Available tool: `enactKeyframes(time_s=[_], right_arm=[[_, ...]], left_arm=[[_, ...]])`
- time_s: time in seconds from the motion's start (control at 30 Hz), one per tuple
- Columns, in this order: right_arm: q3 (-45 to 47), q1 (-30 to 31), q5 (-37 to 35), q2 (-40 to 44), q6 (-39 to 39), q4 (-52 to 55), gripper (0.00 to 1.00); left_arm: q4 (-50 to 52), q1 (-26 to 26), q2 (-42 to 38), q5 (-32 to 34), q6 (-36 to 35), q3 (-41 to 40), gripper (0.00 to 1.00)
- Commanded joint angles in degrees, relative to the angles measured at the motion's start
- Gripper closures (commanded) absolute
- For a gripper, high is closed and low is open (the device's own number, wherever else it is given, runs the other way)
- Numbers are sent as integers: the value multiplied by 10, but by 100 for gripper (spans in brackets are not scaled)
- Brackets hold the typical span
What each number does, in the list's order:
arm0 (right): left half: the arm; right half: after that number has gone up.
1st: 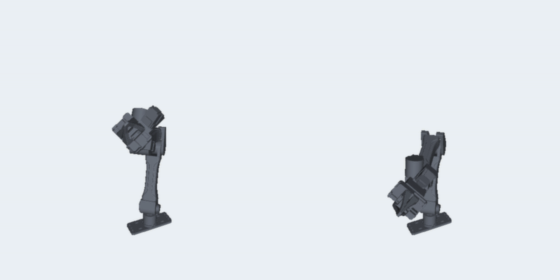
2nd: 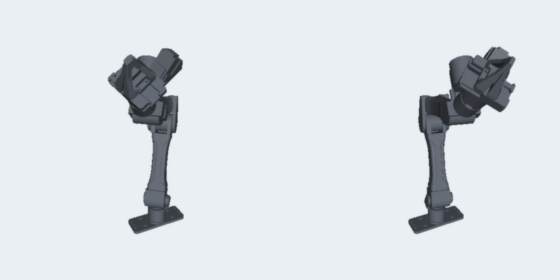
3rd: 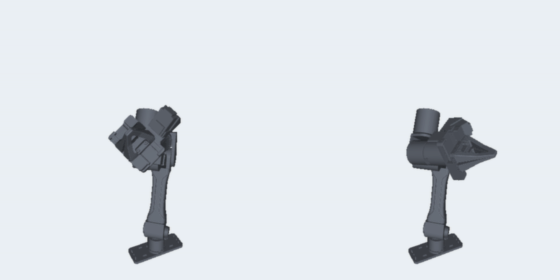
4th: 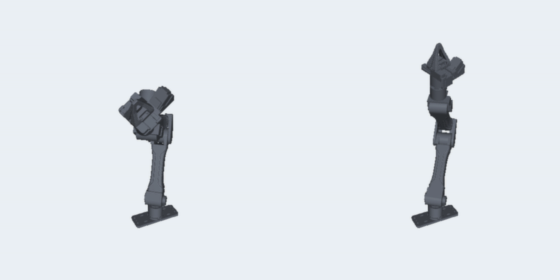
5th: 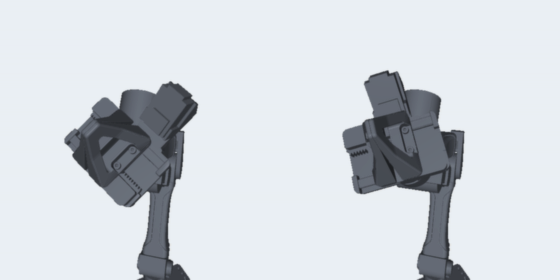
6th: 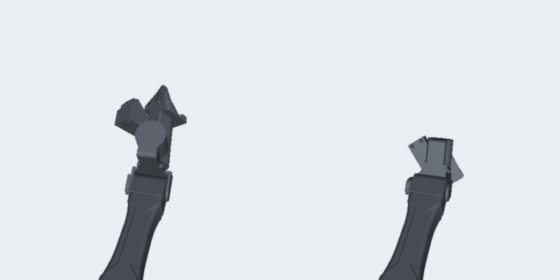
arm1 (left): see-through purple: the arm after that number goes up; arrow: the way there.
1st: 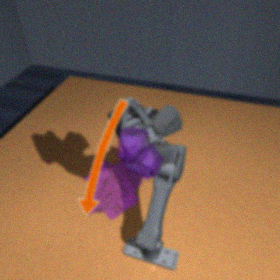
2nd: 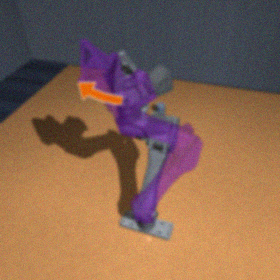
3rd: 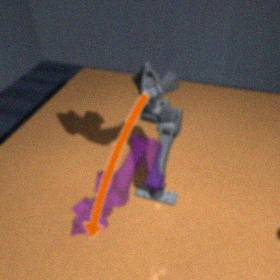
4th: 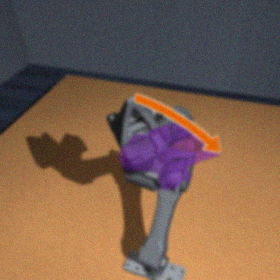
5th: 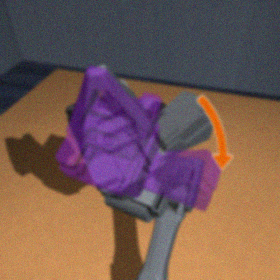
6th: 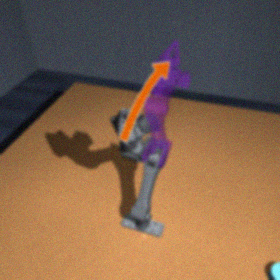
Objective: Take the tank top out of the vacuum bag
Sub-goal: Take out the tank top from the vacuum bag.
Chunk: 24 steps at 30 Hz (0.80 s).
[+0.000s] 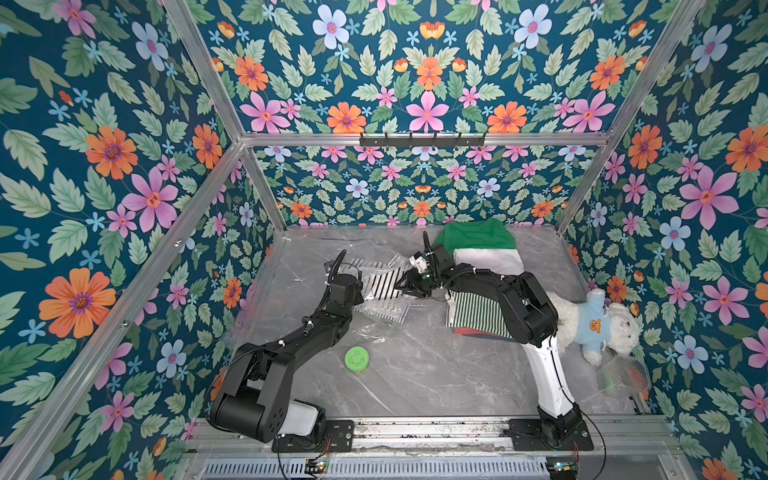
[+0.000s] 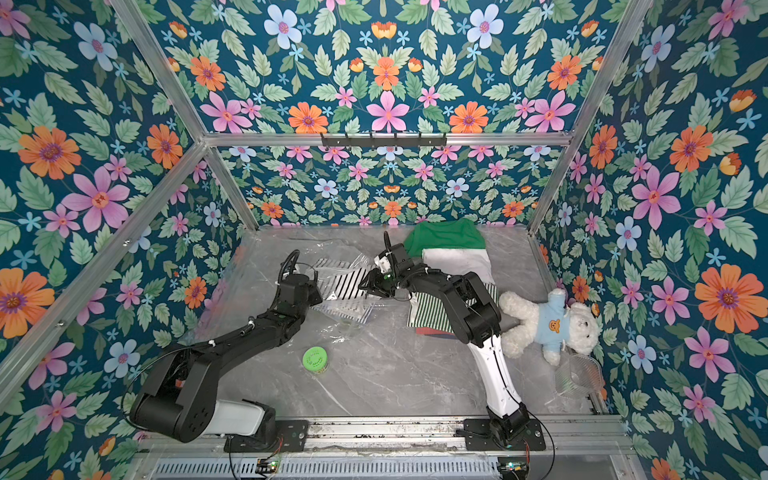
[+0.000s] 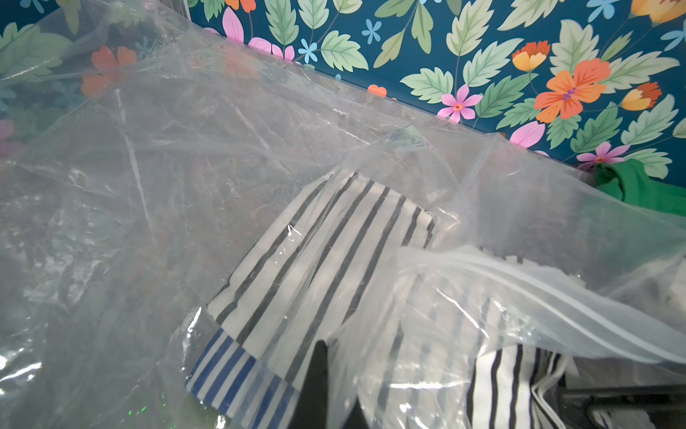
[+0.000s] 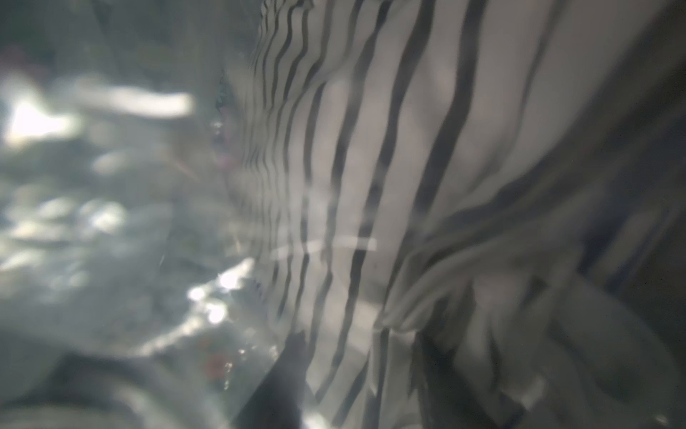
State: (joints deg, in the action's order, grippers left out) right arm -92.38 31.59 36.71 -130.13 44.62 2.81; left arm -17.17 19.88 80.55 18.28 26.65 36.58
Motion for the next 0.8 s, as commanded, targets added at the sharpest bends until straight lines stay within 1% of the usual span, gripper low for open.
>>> enactKeyframes(time_s=[0.0, 0.2, 0.3, 0.4, 0.53, 0.67, 0.73, 0.77], right_arm=[[3, -2, -47, -2, 22, 18, 49], [51, -2, -70, 30, 38, -9, 49], [49, -3, -66, 26, 39, -8, 50], [34, -3, -48, 3, 53, -19, 57], [1, -2, -32, -26, 58, -18, 61], [-5, -1, -14, -22, 60, -40, 79], [-1, -1, 0, -8, 57, -55, 95], [4, -1, 6, 0, 57, -64, 100]], left_arm=[[-10, 0, 1, 9, 0, 0, 100], [-10, -1, 1, 13, -3, 0, 100], [-13, -1, 4, 13, -2, 0, 100], [-16, 0, 8, 7, 1, 0, 100], [-15, -1, 5, 9, 1, -2, 100], [-14, -1, 3, 12, -1, -1, 100], [-14, -1, 5, 12, -2, 0, 100], [-14, -1, 6, 12, -2, 0, 100]])
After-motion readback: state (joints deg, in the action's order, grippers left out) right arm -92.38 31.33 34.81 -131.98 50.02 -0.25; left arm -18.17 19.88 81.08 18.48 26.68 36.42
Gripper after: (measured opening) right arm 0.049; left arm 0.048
